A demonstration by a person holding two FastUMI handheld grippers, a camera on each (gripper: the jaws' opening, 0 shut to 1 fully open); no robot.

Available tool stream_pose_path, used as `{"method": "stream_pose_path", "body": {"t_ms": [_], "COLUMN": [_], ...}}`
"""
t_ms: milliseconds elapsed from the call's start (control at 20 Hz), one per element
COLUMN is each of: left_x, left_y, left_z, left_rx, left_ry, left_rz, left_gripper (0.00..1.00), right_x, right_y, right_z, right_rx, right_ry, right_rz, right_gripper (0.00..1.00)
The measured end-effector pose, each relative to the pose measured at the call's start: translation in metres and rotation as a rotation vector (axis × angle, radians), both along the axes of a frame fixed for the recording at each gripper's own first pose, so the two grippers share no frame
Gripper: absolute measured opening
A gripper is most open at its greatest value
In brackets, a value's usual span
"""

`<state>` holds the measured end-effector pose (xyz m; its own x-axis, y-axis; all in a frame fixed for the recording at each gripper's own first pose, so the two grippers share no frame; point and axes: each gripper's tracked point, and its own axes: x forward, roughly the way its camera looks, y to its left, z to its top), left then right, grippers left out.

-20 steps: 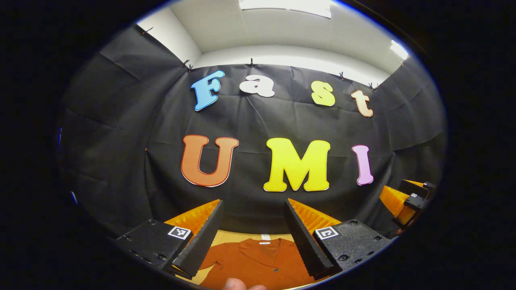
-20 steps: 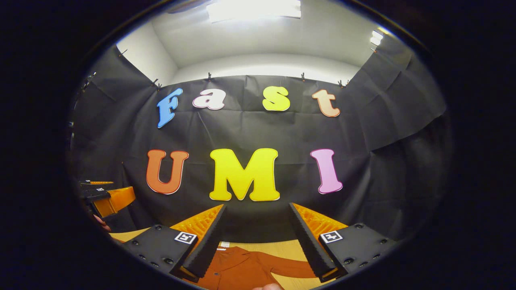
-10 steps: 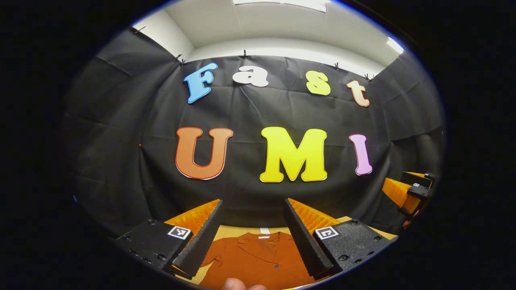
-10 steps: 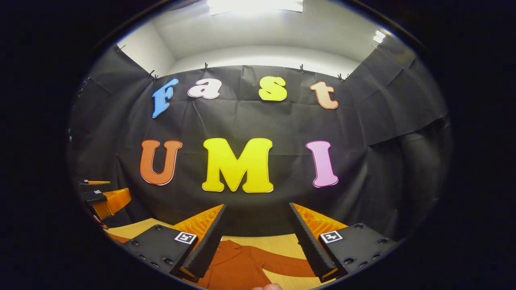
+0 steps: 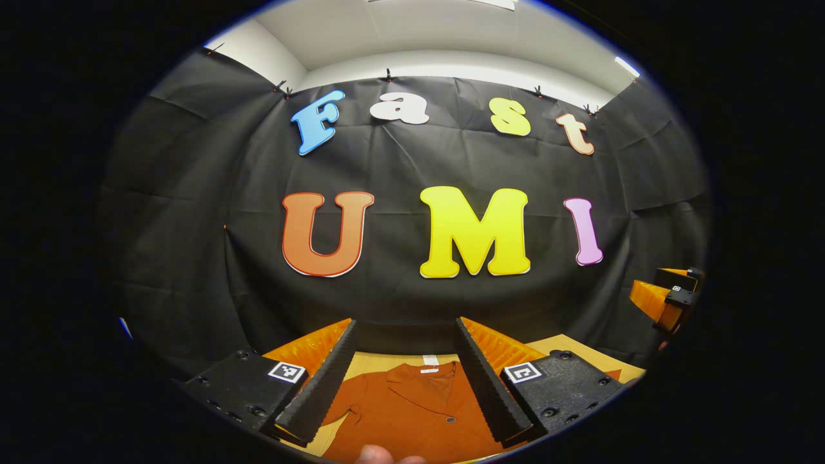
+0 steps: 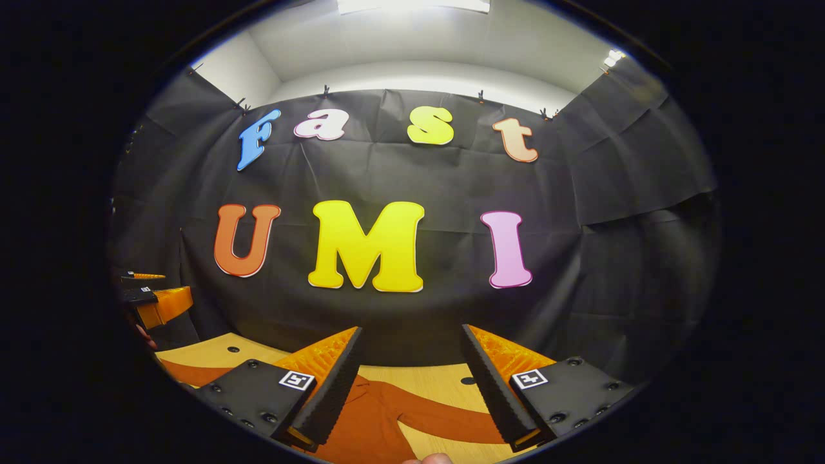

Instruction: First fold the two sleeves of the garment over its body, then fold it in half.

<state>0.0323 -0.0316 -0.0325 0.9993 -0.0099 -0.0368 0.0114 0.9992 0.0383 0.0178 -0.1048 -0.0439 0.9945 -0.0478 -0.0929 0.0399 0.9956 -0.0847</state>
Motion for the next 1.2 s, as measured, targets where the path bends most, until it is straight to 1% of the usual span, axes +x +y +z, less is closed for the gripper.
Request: {"method": "stream_pose_path", "body": {"t_ms": [150, 200, 250, 400, 500, 550, 650, 750, 900, 1000, 1050, 1200], "left_x": [-0.003, -0.005, -0.006, -0.010, -0.012, -0.012, -0.009, -0.007, -0.005, -0.009, -0.010, -0.010], "left_y": [-0.021, -0.025, -0.029, -0.045, -0.061, -0.068, -0.080, -0.094, -0.099, -0.102, -0.105, -0.103], "left_z": [-0.022, -0.028, -0.032, -0.044, -0.048, -0.050, -0.050, -0.052, -0.055, -0.059, -0.064, -0.070], "left_rx": [0.000, 0.010, 0.020, 0.024, -0.012, -0.025, -0.017, -0.016, 0.018, 0.001, -0.005, 0.020], "left_ry": [0.065, 0.083, 0.099, 0.136, 0.161, 0.171, 0.178, 0.183, 0.196, 0.206, 0.222, 0.255], "left_rz": [-0.071, -0.080, -0.088, -0.104, -0.113, -0.116, -0.110, -0.123, -0.092, -0.081, -0.075, -0.067], "left_gripper": [0.96, 1.00, 0.96, 0.96, 0.96, 0.96, 0.96, 0.96, 0.96, 0.96, 0.96, 0.96], "right_x": [-0.002, -0.003, -0.004, -0.009, -0.014, -0.016, -0.017, -0.017, -0.020, -0.014, -0.019, -0.038], "right_y": [-0.035, -0.048, -0.063, -0.114, -0.149, -0.163, -0.188, -0.204, -0.224, -0.235, -0.243, -0.250], "right_z": [-0.027, -0.039, -0.051, -0.099, -0.137, -0.156, -0.197, -0.237, -0.294, -0.318, -0.330, -0.350], "right_rx": [-0.002, -0.004, -0.004, 0.013, 0.046, 0.063, 0.075, 0.104, 0.141, 0.134, 0.120, 0.131], "right_ry": [0.074, 0.104, 0.135, 0.239, 0.321, 0.355, 0.411, 0.471, 0.571, 0.611, 0.638, 0.688], "right_rz": [-0.041, -0.053, -0.066, -0.125, -0.177, -0.204, -0.257, -0.299, -0.364, -0.402, -0.430, -0.479], "right_gripper": [0.95, 0.95, 0.95, 0.95, 0.95, 0.95, 0.95, 0.95, 0.96, 0.96, 0.95, 0.94]}}
